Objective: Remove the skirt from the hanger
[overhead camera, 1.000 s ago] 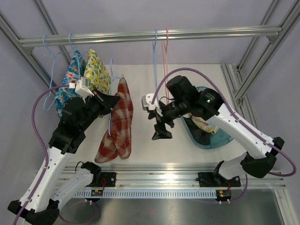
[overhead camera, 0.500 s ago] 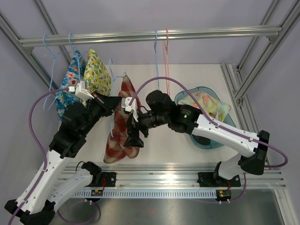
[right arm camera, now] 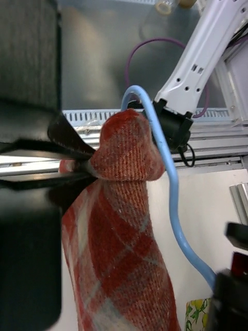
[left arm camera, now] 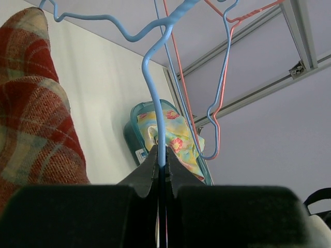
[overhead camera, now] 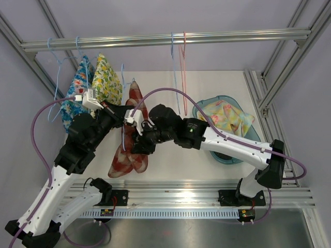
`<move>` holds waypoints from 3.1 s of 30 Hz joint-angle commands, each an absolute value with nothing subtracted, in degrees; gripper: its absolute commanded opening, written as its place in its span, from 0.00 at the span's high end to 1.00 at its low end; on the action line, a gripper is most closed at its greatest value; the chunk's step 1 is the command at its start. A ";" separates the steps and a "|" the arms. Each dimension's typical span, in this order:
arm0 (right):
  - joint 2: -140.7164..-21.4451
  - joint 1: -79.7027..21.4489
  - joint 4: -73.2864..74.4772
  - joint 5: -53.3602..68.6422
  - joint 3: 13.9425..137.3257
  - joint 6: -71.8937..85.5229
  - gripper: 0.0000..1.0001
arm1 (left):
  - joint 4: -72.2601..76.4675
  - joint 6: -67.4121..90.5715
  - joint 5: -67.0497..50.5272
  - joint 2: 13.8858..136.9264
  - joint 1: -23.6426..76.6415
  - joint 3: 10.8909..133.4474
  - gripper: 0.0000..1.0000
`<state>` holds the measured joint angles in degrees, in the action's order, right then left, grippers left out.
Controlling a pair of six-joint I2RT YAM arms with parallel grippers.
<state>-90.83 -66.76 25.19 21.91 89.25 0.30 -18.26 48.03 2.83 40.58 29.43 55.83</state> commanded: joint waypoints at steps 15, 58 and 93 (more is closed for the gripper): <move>-80.70 -55.64 37.61 37.62 107.75 -24.34 1.00 | -11.86 37.36 3.69 29.80 29.71 42.63 1.00; -62.93 -50.01 47.55 18.11 107.24 -31.29 1.00 | -17.31 23.29 8.36 34.80 29.71 44.71 1.00; -70.75 -49.49 36.82 18.45 69.08 -44.74 0.94 | -14.68 27.42 -1.85 43.93 29.79 62.13 1.00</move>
